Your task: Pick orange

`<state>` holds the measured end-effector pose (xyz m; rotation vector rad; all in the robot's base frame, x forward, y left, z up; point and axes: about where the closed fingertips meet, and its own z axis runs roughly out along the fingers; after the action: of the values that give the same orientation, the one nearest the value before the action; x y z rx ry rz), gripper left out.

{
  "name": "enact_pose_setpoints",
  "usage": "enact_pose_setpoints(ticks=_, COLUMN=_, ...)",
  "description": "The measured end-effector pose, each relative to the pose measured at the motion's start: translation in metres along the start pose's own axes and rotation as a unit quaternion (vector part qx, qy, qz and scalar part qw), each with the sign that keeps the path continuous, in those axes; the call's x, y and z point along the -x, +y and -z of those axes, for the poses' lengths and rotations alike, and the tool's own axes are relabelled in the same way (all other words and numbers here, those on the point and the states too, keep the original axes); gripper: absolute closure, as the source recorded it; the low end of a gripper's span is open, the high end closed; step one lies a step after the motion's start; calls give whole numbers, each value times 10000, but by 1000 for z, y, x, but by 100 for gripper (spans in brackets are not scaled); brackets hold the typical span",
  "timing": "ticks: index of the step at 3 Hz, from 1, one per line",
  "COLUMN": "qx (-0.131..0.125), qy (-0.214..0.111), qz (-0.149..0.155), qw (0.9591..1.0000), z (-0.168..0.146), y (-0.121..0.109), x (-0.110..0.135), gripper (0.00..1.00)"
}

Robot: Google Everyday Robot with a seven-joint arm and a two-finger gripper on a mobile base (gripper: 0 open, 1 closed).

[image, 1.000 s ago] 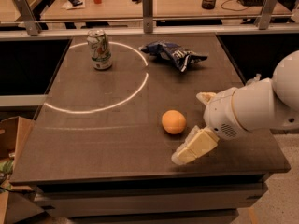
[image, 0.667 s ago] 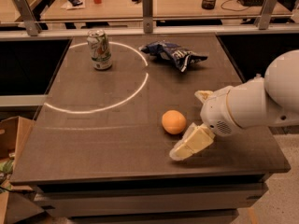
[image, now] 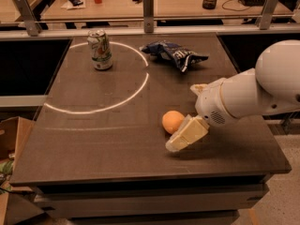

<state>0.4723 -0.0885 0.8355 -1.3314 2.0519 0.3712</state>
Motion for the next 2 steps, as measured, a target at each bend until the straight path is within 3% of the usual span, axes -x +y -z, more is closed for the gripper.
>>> enact_pose_setpoints(ticks=2, qx=235, qy=17, qz=-74, qw=9997, z=-7, y=5, x=7, gripper=0)
